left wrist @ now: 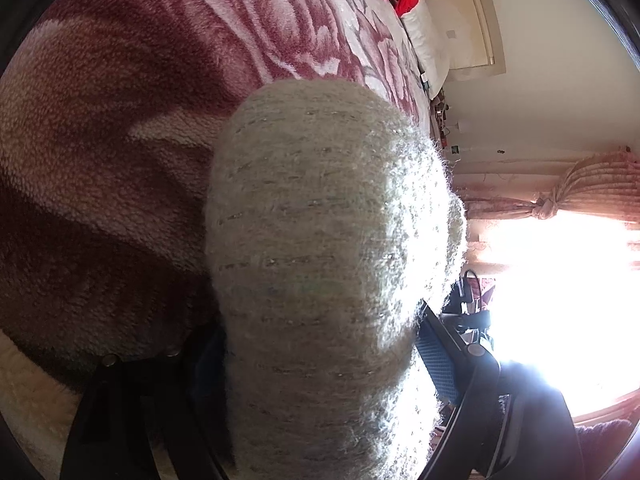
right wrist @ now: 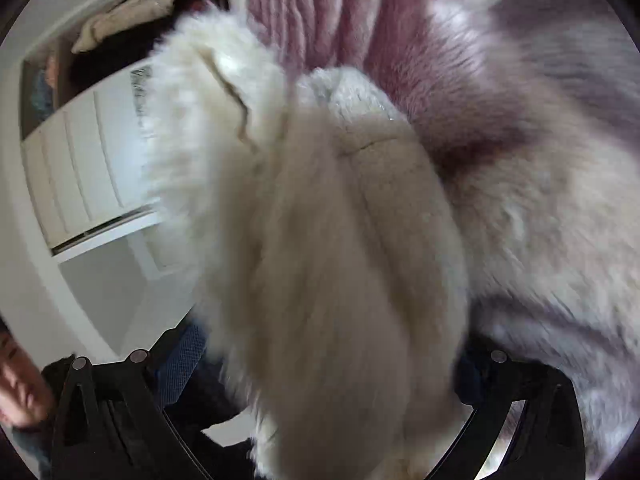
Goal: Fold large clothes
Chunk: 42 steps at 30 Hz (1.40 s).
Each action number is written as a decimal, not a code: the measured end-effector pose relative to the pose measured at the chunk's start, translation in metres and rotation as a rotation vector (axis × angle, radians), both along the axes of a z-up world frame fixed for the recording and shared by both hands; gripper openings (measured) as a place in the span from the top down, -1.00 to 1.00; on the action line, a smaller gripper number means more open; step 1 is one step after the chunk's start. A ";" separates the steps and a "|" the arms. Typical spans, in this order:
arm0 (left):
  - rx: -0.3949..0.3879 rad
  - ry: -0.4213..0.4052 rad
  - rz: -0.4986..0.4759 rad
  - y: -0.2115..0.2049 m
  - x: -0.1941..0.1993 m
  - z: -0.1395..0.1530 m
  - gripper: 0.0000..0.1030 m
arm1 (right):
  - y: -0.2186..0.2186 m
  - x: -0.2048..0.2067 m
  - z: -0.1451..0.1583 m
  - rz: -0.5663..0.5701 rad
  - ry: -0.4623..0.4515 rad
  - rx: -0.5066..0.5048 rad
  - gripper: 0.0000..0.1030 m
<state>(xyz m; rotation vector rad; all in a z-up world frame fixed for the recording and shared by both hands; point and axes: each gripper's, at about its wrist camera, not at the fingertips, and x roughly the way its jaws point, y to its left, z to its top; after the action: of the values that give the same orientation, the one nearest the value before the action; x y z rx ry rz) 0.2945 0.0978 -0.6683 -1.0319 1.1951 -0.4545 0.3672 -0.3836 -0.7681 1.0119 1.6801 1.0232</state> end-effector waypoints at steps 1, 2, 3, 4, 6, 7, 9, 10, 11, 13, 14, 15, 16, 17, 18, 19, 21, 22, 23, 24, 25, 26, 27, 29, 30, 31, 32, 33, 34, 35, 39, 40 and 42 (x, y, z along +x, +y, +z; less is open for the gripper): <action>0.006 0.002 0.006 -0.001 0.000 0.002 -0.62 | 0.004 0.003 0.001 0.010 -0.010 -0.026 -1.00; 0.011 0.005 0.013 -0.001 0.001 0.005 -0.62 | 0.008 0.004 0.001 0.007 -0.009 -0.053 -0.91; 0.019 0.001 0.013 -0.002 0.002 0.009 -0.62 | 0.009 0.004 0.004 -0.005 -0.016 -0.075 -0.72; 0.033 -0.010 0.001 -0.003 0.005 0.015 -0.61 | 0.013 0.008 0.006 -0.015 -0.021 -0.087 -0.47; 0.049 -0.025 -0.019 -0.005 0.010 0.024 -0.61 | 0.010 0.006 0.018 -0.045 -0.037 -0.088 -0.27; 0.049 -0.033 -0.027 -0.006 0.015 0.029 -0.61 | 0.007 0.005 0.024 -0.057 -0.045 -0.087 -0.15; 0.050 -0.054 -0.043 -0.007 0.026 0.038 -0.61 | 0.000 0.003 0.038 -0.100 -0.056 -0.085 -0.07; 0.050 -0.065 -0.051 -0.006 0.032 0.041 -0.61 | -0.004 0.003 0.042 -0.122 -0.053 -0.078 -0.04; 0.048 -0.074 -0.055 -0.006 0.039 0.044 -0.61 | -0.009 0.004 0.047 -0.153 -0.053 -0.065 -0.02; 0.046 -0.088 -0.071 -0.007 0.060 0.050 -0.61 | -0.023 0.004 0.052 -0.213 -0.027 -0.040 -0.02; 0.047 -0.100 -0.086 -0.009 0.073 0.054 -0.61 | -0.032 0.009 0.055 -0.237 -0.031 -0.030 -0.01; 0.048 -0.116 -0.107 -0.013 0.092 0.058 -0.61 | -0.039 0.018 0.062 -0.262 -0.050 -0.029 -0.01; 0.050 -0.125 -0.119 -0.014 0.101 0.060 -0.61 | -0.045 0.025 0.065 -0.280 -0.050 -0.021 -0.01; 0.055 -0.138 -0.137 -0.018 0.119 0.064 -0.61 | -0.055 0.037 0.070 -0.313 -0.055 -0.017 -0.01; 0.058 -0.151 -0.158 -0.024 0.144 0.067 -0.61 | -0.063 0.048 0.074 -0.334 -0.060 -0.015 -0.01; 0.061 -0.157 -0.169 -0.027 0.159 0.067 -0.61 | -0.071 0.063 0.078 -0.354 -0.067 -0.018 -0.01; 0.064 -0.177 -0.191 -0.035 0.200 0.069 -0.61 | -0.084 0.092 0.086 -0.382 -0.086 -0.025 -0.01; 0.062 -0.182 -0.197 -0.039 0.223 0.067 -0.61 | -0.092 0.112 0.088 -0.398 -0.089 -0.027 -0.01; 0.054 -0.183 -0.198 -0.042 0.246 0.063 -0.61 | -0.101 0.132 0.090 -0.409 -0.096 -0.033 -0.01; 0.048 -0.185 -0.203 -0.046 0.272 0.056 -0.61 | -0.109 0.154 0.092 -0.416 -0.107 -0.042 -0.01; 0.052 -0.183 -0.205 -0.048 0.290 0.050 -0.61 | -0.117 0.174 0.094 -0.421 -0.122 -0.057 -0.01; 0.052 -0.174 -0.209 -0.049 0.307 0.040 -0.61 | -0.125 0.198 0.092 -0.424 -0.134 -0.071 -0.01; 0.056 -0.161 -0.213 -0.052 0.319 0.030 -0.61 | -0.132 0.215 0.088 -0.429 -0.134 -0.083 -0.01; 0.098 -0.100 -0.246 -0.057 0.350 0.002 -0.61 | -0.143 0.251 0.075 -0.429 -0.129 -0.127 -0.01; 0.117 -0.059 -0.260 -0.057 0.358 -0.012 -0.62 | -0.147 0.266 0.065 -0.423 -0.117 -0.169 -0.01; 0.100 -0.052 -0.286 -0.056 0.363 -0.021 -0.70 | -0.151 0.277 0.054 -0.408 -0.099 -0.194 -0.02; 0.092 -0.065 -0.304 -0.055 0.363 -0.022 -0.72 | -0.153 0.284 0.049 -0.381 -0.104 -0.221 -0.15; 0.113 -0.084 -0.322 -0.056 0.361 -0.020 -0.73 | -0.154 0.287 0.049 -0.358 -0.126 -0.246 -0.20; 0.163 -0.122 -0.345 -0.057 0.355 -0.013 -0.75 | -0.165 0.287 0.052 -0.328 -0.154 -0.277 -0.41; 0.185 -0.135 -0.352 -0.058 0.351 -0.010 -0.75 | -0.167 0.287 0.056 -0.301 -0.186 -0.329 -0.58; 0.383 -0.168 -0.322 -0.064 0.331 0.024 -0.74 | -0.167 0.286 0.083 -0.316 -0.208 -0.482 -0.88; 0.448 -0.190 -0.318 -0.067 0.327 0.033 -0.74 | -0.161 0.277 0.098 -0.323 -0.237 -0.555 -0.93; 0.597 -0.235 -0.299 -0.076 0.314 0.053 -0.74 | -0.158 0.261 0.133 -0.330 -0.320 -0.779 -1.00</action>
<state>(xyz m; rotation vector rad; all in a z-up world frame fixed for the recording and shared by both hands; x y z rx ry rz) 0.6085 0.0218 -0.6157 -0.2807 1.1727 -0.4003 0.6286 -0.5417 -0.6346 0.5367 1.3927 0.2384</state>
